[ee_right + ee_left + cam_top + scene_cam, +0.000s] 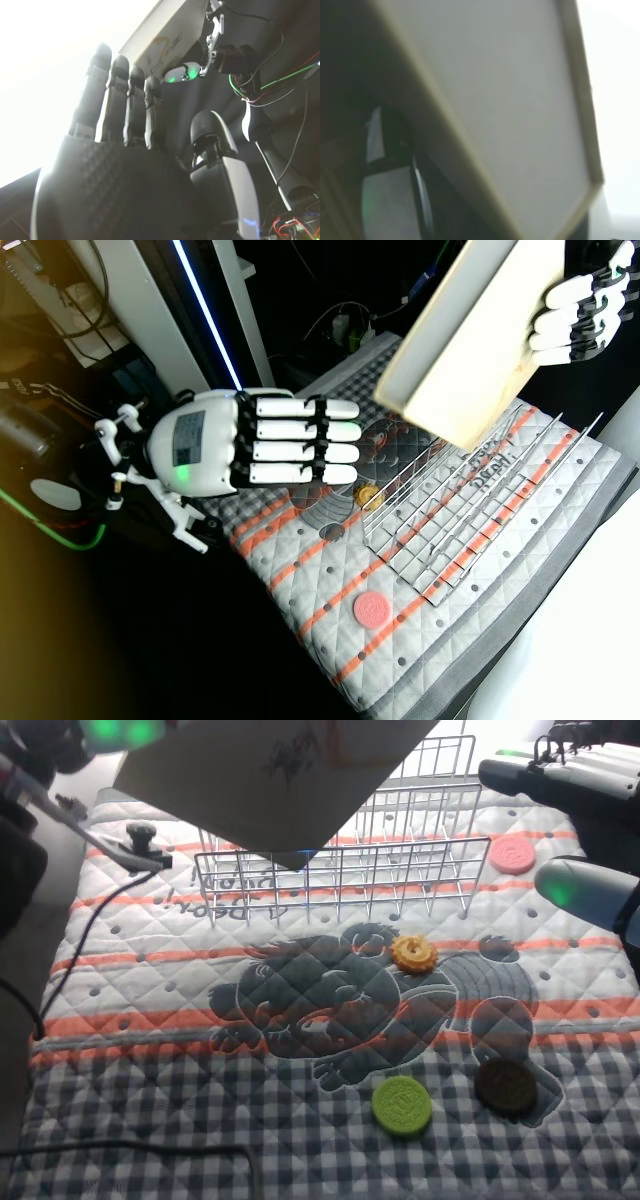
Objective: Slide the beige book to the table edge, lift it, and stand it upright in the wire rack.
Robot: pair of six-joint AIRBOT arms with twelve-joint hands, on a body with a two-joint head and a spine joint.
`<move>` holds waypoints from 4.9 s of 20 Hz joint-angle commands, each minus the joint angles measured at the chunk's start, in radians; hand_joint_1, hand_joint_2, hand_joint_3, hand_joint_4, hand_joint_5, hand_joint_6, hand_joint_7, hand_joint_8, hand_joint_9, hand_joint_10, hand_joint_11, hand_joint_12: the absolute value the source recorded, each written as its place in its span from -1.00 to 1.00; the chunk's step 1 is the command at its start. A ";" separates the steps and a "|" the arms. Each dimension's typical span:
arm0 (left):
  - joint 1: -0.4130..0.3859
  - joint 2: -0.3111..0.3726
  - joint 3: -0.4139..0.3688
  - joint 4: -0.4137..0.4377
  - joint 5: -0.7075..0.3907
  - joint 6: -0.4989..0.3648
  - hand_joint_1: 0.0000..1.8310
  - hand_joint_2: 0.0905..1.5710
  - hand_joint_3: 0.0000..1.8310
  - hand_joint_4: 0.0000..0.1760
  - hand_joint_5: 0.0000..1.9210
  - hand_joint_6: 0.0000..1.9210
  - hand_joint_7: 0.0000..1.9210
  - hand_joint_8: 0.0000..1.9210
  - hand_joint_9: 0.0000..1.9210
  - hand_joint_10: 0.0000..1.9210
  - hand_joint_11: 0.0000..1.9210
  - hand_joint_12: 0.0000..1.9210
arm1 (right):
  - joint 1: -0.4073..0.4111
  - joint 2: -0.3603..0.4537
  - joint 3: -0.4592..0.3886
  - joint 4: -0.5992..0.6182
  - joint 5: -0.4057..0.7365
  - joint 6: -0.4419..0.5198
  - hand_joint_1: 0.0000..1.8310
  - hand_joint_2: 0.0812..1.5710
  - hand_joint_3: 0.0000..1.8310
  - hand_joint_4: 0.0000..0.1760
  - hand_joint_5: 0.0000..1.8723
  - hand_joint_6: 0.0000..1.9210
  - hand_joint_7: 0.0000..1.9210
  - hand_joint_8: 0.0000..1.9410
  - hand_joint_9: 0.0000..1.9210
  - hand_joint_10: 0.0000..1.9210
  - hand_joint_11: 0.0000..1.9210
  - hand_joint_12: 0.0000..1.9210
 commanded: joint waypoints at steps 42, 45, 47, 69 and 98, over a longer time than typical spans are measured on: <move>0.088 0.157 -0.137 0.042 0.058 0.017 0.33 0.47 -1.00 -1.00 0.02 0.10 -0.25 0.32 -0.24 -0.89 -1.00 0.35 | -0.020 0.022 -0.025 0.048 0.122 0.019 -0.83 0.86 -1.00 -1.00 -0.65 -1.00 -0.63 -1.00 -0.59 -0.99 -0.53 -0.99; 0.103 0.167 -0.147 0.037 0.039 0.017 0.31 0.49 -1.00 -1.00 -0.03 0.18 -0.26 0.37 -0.25 -0.88 -1.00 0.36 | -0.021 0.022 -0.025 0.048 0.122 0.019 -0.86 0.87 -1.00 -1.00 -0.66 -1.00 -0.63 -1.00 -0.60 -1.00 -0.55 -1.00; 0.124 0.172 -0.152 0.021 0.025 0.017 0.30 0.48 -1.00 -1.00 -0.02 0.11 -0.25 0.41 -0.29 -0.68 -1.00 0.49 | -0.021 0.022 -0.025 0.048 0.121 0.019 -0.88 0.86 -1.00 -1.00 -0.67 -1.00 -0.63 -1.00 -0.59 -1.00 -0.55 -1.00; 0.339 0.205 -0.245 -0.166 -0.181 0.031 0.18 0.34 -1.00 -0.40 -0.52 -1.00 -0.45 -0.98 -0.56 -0.67 -1.00 0.30 | -0.029 0.020 -0.028 0.053 0.121 0.019 -0.87 0.86 -1.00 -1.00 -0.67 -1.00 -0.64 -1.00 -0.60 -1.00 -0.54 -0.99; 0.356 0.242 -0.300 -0.233 -0.319 0.035 0.35 0.41 -1.00 -1.00 0.07 -0.18 -0.07 0.35 -0.14 0.33 -0.28 0.77 | -0.039 0.013 -0.033 0.060 0.113 0.019 -0.81 0.85 -1.00 -1.00 -0.56 -1.00 -0.57 -1.00 -0.59 -1.00 -0.54 -1.00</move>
